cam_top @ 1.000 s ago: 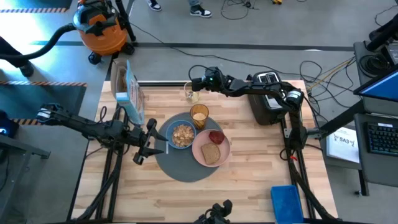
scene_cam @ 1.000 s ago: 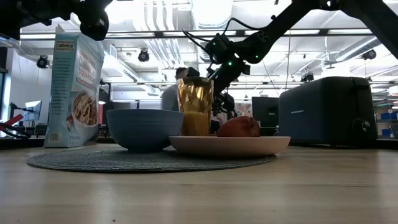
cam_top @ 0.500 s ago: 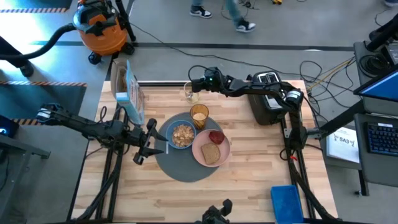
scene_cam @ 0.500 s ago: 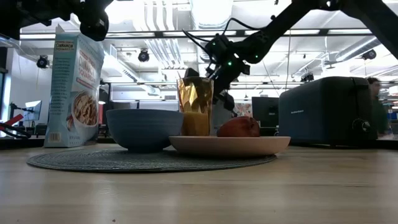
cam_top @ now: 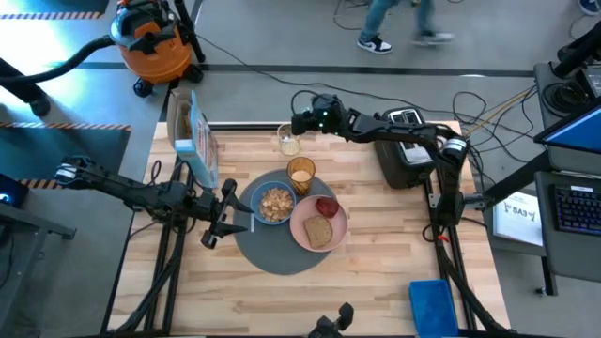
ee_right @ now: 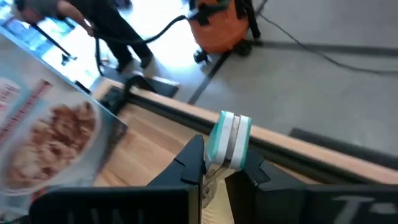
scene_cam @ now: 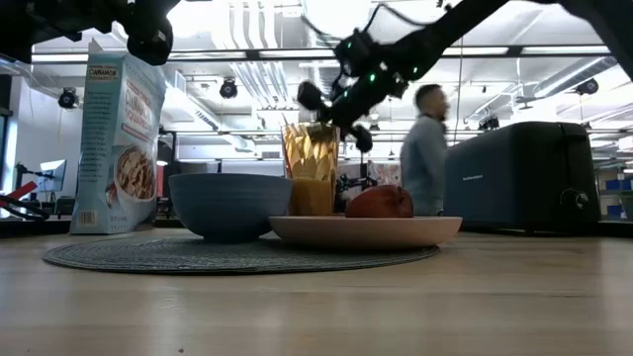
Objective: Arrange a breakfast setting
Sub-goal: Put the blue spoon on the gray table mat to the bottom left of the blue bowl
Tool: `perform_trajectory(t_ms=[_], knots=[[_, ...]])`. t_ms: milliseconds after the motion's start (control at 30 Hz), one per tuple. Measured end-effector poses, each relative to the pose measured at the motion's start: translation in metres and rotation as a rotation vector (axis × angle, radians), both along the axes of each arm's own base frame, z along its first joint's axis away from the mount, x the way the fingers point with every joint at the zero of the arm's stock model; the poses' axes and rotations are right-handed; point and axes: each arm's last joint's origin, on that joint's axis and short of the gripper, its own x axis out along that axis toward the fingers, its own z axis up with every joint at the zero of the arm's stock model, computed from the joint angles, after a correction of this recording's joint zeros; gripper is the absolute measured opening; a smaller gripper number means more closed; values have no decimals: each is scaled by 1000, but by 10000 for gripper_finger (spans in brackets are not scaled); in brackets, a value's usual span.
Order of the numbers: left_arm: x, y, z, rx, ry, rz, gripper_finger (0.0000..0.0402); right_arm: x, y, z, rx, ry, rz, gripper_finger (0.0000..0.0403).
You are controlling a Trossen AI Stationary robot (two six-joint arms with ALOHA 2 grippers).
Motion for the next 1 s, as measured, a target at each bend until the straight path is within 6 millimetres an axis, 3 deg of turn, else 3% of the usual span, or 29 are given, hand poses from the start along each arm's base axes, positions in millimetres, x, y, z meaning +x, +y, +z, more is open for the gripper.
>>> perform_trajectory(t_ms=[267,533,800,1000], knots=[[0,0,0,0,1,-1,213,-23,24,65,-93,-81,71,29],[-1,0,1,-1,-6,-1,213,-50,73,120,-191,-97,168,29],[-2,2,5,-17,-46,38,213,-48,130,133,-257,-48,254,29],[-2,4,6,-27,-47,100,213,-40,175,128,-292,12,331,29]])
